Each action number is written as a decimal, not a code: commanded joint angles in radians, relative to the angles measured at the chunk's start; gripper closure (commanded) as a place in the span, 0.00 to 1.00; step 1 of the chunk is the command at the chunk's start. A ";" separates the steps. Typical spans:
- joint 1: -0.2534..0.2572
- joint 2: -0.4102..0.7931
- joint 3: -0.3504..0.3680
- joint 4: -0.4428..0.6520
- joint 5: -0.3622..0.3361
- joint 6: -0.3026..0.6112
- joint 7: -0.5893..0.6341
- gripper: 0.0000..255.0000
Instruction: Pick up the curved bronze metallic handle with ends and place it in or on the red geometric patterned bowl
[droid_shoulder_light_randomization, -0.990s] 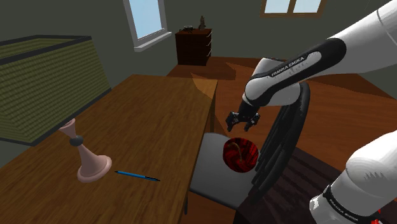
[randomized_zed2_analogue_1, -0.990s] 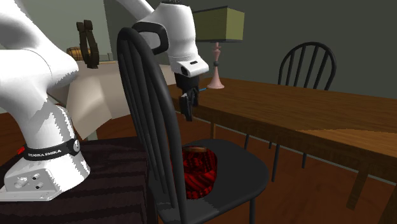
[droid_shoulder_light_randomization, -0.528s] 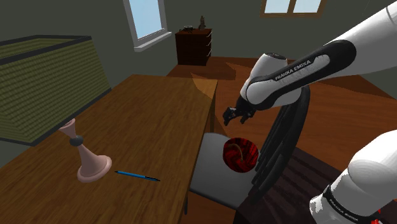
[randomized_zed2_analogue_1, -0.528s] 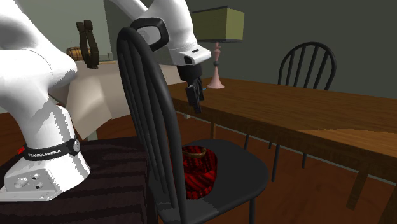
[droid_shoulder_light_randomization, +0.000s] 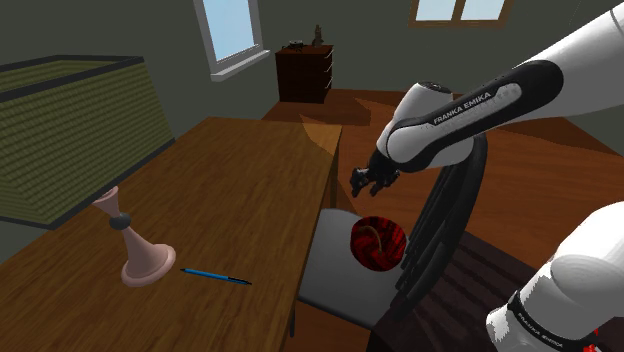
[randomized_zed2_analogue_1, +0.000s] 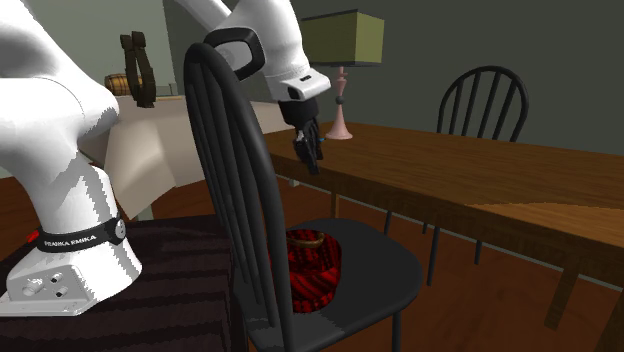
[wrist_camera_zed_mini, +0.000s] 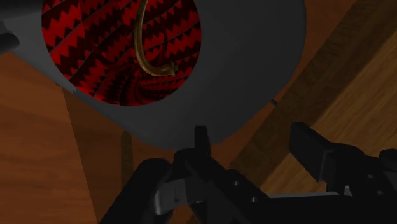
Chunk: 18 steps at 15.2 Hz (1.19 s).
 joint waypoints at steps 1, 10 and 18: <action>-0.001 -0.001 -0.001 -0.073 0.011 -0.003 0.004 1.00; -0.001 0.006 0.015 -0.007 0.000 -0.006 0.038 0.00; -0.079 0.020 0.096 0.000 -0.054 0.081 0.098 0.00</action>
